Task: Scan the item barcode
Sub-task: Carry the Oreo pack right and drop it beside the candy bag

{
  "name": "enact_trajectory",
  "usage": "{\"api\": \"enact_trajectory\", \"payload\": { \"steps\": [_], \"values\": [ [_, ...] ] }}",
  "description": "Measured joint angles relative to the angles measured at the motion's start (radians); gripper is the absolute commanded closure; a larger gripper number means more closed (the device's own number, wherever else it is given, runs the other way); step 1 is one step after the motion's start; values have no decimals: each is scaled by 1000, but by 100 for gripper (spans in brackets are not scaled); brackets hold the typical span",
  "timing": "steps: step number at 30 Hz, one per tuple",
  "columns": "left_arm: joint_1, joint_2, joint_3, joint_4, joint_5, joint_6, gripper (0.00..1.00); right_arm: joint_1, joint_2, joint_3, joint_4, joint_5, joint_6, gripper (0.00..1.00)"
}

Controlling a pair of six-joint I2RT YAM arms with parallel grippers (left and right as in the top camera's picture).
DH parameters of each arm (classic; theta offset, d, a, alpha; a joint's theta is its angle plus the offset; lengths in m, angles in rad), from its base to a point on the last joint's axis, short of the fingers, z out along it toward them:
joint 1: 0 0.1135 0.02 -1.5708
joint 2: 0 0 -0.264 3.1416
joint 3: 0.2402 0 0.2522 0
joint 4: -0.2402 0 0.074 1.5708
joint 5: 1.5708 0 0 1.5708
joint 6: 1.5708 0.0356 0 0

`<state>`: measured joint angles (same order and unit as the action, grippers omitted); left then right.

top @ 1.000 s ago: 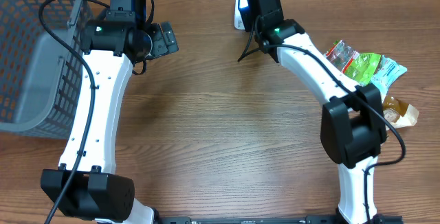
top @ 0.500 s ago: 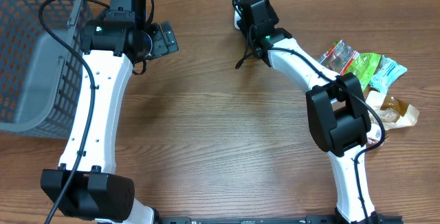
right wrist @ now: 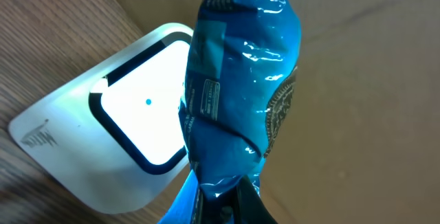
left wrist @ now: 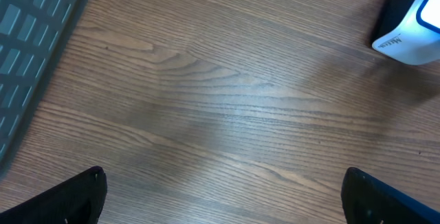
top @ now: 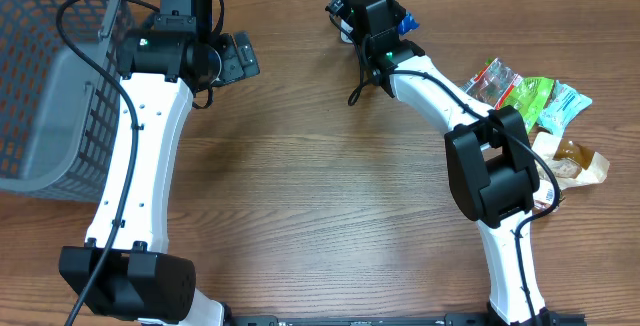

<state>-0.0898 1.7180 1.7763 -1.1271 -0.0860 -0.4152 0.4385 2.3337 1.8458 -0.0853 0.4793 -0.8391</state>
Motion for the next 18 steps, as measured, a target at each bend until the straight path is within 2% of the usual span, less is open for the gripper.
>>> {"api": "enact_trajectory", "payload": {
  "steps": [10,15,18],
  "values": [
    [0,0,0,0,0,0,0,-8,0,0,21,-7,-73,96],
    [0,0,0,0,0,0,0,-12,-1,0,8,-5,50,96],
    [0,0,0,0,0,0,0,-10,-13,0,-69,-41,174,96]
  ]
}}
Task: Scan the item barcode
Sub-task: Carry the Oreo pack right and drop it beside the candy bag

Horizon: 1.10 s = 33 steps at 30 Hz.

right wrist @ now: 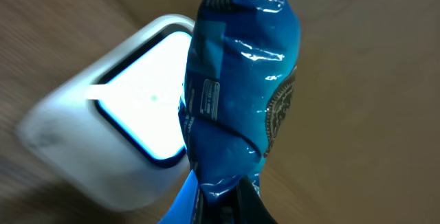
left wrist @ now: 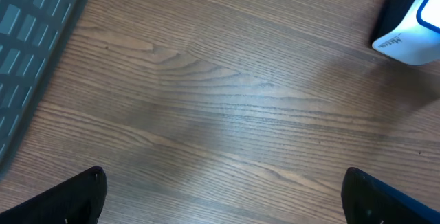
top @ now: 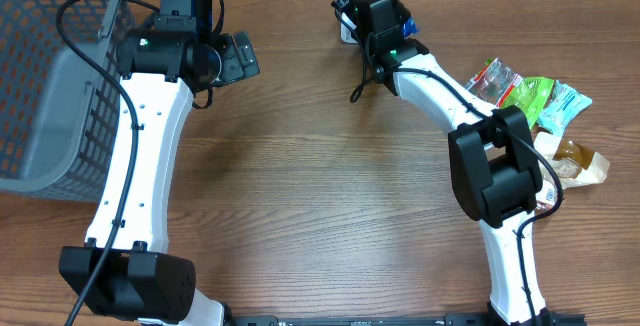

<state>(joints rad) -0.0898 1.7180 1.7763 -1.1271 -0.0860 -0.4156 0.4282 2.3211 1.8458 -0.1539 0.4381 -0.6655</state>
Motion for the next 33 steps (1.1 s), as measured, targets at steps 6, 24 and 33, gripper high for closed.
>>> {"api": "enact_trajectory", "payload": {
  "steps": [6,24,33],
  "values": [
    [0,0,0,0,0,0,0,12,-132,0,-242,-97,303,96],
    [0,0,0,0,0,0,0,-190,-759,14,-1131,-79,1093,96],
    [0,0,0,0,0,0,0,-447,-745,-124,-1231,-117,1267,96]
  ]
}}
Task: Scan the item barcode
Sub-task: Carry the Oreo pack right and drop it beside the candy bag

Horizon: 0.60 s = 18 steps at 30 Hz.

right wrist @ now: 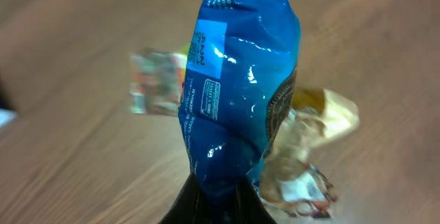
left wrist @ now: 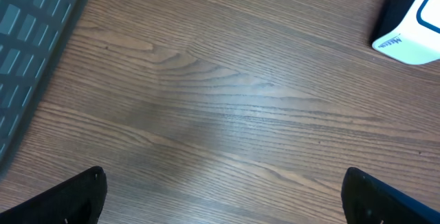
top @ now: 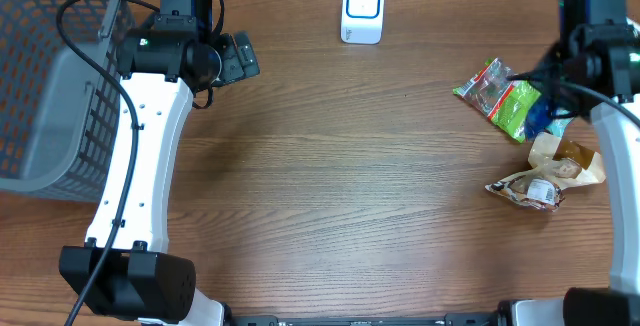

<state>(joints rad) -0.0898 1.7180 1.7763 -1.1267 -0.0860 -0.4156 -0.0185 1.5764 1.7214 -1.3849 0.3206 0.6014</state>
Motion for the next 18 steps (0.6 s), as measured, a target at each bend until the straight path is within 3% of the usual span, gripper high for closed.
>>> {"api": "enact_trajectory", "payload": {
  "steps": [2,3,5,6,7,11,18],
  "values": [
    [0,0,0,0,0,0,0,-29,0,-65,32,-22,8,96],
    [0,0,0,0,0,0,0,-43,1,-109,55,-34,10,89],
    [0,0,0,0,0,0,0,-61,5,-188,106,-49,18,48],
    [0,0,0,0,0,0,0,-65,7,-216,130,-53,12,38],
    [0,0,0,0,0,0,0,-67,7,-251,166,-56,6,34],
    [0,0,0,0,0,0,0,-66,9,-307,268,-70,-44,29],
    [0,0,0,0,0,0,0,-66,9,-294,303,-119,-113,30]
  ]
}}
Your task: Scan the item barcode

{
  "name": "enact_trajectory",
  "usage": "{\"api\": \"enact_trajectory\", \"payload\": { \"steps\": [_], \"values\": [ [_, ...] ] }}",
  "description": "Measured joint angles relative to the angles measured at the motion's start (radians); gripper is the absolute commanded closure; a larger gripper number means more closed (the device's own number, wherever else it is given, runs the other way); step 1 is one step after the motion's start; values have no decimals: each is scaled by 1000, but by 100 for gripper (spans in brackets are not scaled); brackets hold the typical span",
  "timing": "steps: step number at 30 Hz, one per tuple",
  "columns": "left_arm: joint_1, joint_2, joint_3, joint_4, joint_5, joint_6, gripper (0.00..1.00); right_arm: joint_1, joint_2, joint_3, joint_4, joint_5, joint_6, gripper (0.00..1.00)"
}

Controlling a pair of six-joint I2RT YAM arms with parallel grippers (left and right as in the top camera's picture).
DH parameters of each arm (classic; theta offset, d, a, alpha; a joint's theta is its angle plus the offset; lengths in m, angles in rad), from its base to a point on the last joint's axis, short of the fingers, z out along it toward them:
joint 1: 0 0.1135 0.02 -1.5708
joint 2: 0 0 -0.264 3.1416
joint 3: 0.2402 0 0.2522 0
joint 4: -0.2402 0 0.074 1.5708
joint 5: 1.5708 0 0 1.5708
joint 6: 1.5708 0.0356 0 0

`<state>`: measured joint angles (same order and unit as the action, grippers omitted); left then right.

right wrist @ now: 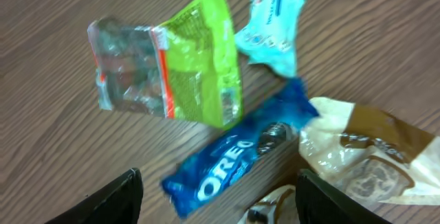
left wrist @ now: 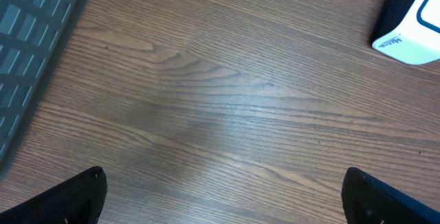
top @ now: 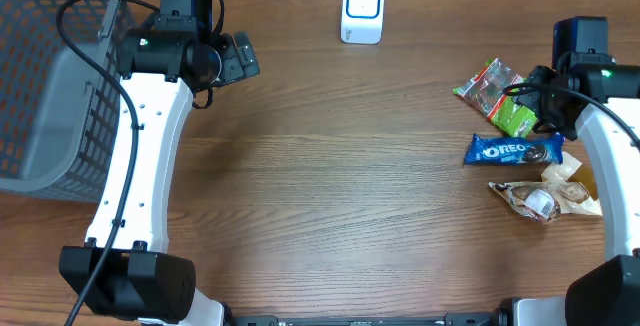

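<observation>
The blue Oreo pack [top: 517, 150] lies flat on the table at the right, also seen in the right wrist view [right wrist: 237, 155]. My right gripper [right wrist: 218, 196] hangs open above it, touching nothing. The white barcode scanner [top: 362, 9] stands at the table's far edge, its corner showing in the left wrist view [left wrist: 410, 28]. My left gripper [left wrist: 223, 193] is open over bare wood near the far left, with nothing between its fingers.
A green and clear packet [right wrist: 168, 80], a pale blue packet [right wrist: 275, 11] and tan wrapped snacks [right wrist: 375, 155] lie around the Oreo pack. A grey mesh basket [top: 50, 76] stands at the left edge.
My right gripper has opened and let go of the Oreo pack, which now lies on the table among the snacks. The left arm has not moved.
My right gripper held the blue Oreo pack in front of the scanner at the far edge, and stayed there a moment later. Then it was over the snack pile at the right, still holding the pack. Now the pack lies on the table, released.
</observation>
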<state>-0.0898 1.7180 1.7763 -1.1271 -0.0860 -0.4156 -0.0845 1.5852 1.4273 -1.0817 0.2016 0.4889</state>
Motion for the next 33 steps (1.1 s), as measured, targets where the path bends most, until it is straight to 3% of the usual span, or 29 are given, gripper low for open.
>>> {"api": "enact_trajectory", "payload": {
  "steps": [7,14,21,24,25,26,33],
  "values": [
    [0,0,0,0,0,0,0,4,-9,90,-35,-171,-75,31],
    [0,0,0,-77,59,11,0,34,-141,97,-53,-249,-130,30],
    [-28,-22,-1,-125,60,57,0,35,-337,105,-117,-230,-179,19],
    [-78,-96,-2,-154,12,61,0,35,-399,108,-142,-217,-192,11],
    [-103,-137,-2,-161,-4,61,0,35,-417,108,-146,-213,-193,2],
    [-132,-186,-3,-168,-17,61,0,34,-437,109,-149,-212,-201,0],
    [-269,-472,2,-229,-47,61,0,35,-489,110,-166,-201,-203,0]
  ]
}}
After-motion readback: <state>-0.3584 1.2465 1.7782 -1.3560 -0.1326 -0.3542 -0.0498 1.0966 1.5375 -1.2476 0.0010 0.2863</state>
